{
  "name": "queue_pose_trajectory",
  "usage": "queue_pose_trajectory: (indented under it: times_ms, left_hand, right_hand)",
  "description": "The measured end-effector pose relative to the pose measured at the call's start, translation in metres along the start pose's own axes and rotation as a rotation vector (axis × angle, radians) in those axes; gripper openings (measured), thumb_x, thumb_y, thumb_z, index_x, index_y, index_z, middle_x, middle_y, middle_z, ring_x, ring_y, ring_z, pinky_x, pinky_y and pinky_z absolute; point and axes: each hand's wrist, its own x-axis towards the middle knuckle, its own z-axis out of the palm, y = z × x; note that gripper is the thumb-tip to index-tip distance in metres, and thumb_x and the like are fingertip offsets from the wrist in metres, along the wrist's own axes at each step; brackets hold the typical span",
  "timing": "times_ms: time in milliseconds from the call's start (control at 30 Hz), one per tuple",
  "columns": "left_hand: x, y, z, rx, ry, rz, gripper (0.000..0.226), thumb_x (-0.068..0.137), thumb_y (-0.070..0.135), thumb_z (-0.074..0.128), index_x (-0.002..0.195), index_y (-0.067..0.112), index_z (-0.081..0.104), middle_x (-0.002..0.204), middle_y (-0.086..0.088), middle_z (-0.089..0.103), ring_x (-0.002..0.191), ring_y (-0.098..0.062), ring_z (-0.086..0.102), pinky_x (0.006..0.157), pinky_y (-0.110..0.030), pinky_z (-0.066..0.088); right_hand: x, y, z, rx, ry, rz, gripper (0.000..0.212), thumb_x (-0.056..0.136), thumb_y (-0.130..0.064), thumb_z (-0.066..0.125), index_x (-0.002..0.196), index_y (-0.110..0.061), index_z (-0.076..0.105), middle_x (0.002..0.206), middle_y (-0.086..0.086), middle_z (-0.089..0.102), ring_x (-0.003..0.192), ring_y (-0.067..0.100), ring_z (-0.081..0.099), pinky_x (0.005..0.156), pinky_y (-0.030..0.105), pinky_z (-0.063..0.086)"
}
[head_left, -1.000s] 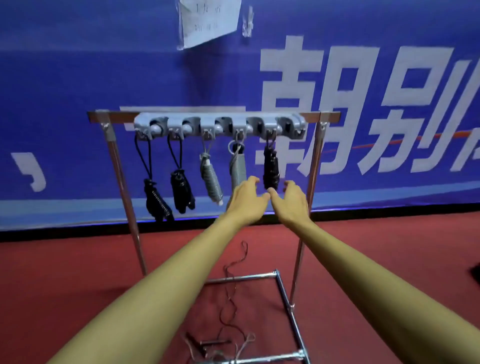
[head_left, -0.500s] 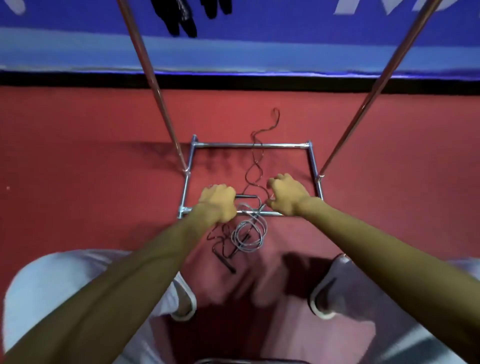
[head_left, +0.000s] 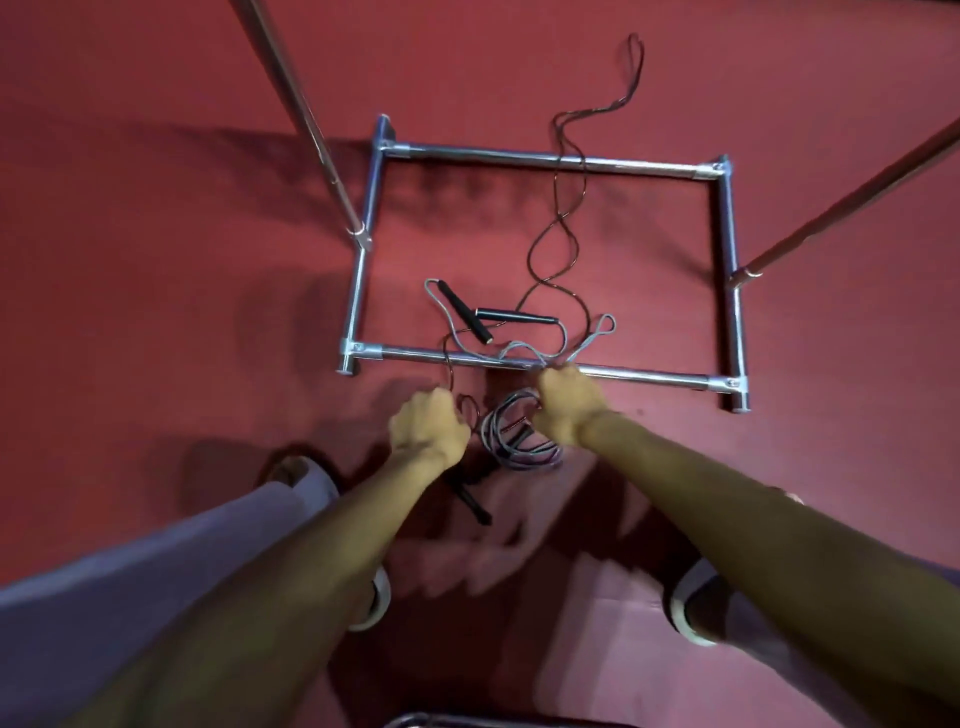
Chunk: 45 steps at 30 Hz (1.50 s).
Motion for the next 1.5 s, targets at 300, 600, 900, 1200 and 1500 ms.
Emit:
queue_pose_trajectory:
  times_ms: [300, 600, 900, 1200, 1500]
  left_hand:
    - [0.114, 0.011, 0.017, -0.111, 0.225, 0.146, 0.028, 0.093, 0.01, 0.057, 0.121, 0.009, 0.056, 0.121, -0.014, 0.056, 0.114, -0.037, 0.057, 0.089, -0.046, 0.049]
    - [0.193, 0.028, 0.037, 0.314, 0.166, 0.344, 0.075, 0.082, 0.011, 0.072, 0.149, 0.021, 0.038, 0.14, -0.008, 0.044, 0.125, -0.033, 0.046, 0.098, -0.045, 0.043]
    - [0.211, 0.033, 0.033, -0.067, 0.462, 0.173, 0.023, 0.101, 0.028, 0.058, 0.111, 0.009, 0.067, 0.108, -0.019, 0.069, 0.11, -0.04, 0.06, 0.087, -0.046, 0.047]
    - [0.13, 0.085, -0.073, -1.442, 0.095, -0.063, 0.027, 0.096, 0.012, 0.07, 0.077, 0.012, 0.052, 0.079, -0.011, 0.062, 0.063, -0.022, 0.065, 0.053, -0.026, 0.058]
    - [-0.019, 0.11, -0.135, -1.393, -0.019, 0.189, 0.015, 0.097, 0.01, 0.068, 0.083, 0.006, 0.065, 0.081, -0.011, 0.069, 0.062, -0.015, 0.069, 0.059, -0.023, 0.058]
  right_hand:
    - [0.11, 0.005, 0.016, 0.146, 0.346, 0.062, 0.032, 0.079, -0.003, 0.061, 0.111, -0.004, 0.064, 0.108, 0.018, 0.059, 0.107, 0.041, 0.051, 0.083, 0.046, 0.05]
    - [0.176, 0.044, 0.037, -0.012, 0.115, 0.156, 0.062, 0.083, -0.024, 0.077, 0.137, -0.009, 0.048, 0.131, 0.019, 0.051, 0.125, 0.041, 0.048, 0.093, 0.047, 0.05]
    - [0.169, 0.068, 0.056, 0.875, 0.344, 0.256, 0.019, 0.1, -0.024, 0.057, 0.097, -0.013, 0.071, 0.076, 0.013, 0.072, 0.062, 0.023, 0.06, 0.057, 0.033, 0.052]
    - [0.096, 0.036, -0.057, 1.303, 0.269, 0.08, 0.024, 0.107, -0.023, 0.051, 0.11, -0.01, 0.071, 0.085, 0.009, 0.063, 0.063, 0.007, 0.054, 0.057, 0.022, 0.047]
    - [-0.05, -0.009, -0.158, 1.021, -0.016, -0.148, 0.02, 0.106, -0.017, 0.052, 0.091, -0.008, 0.062, 0.066, 0.011, 0.065, 0.045, 0.012, 0.054, 0.043, 0.023, 0.032]
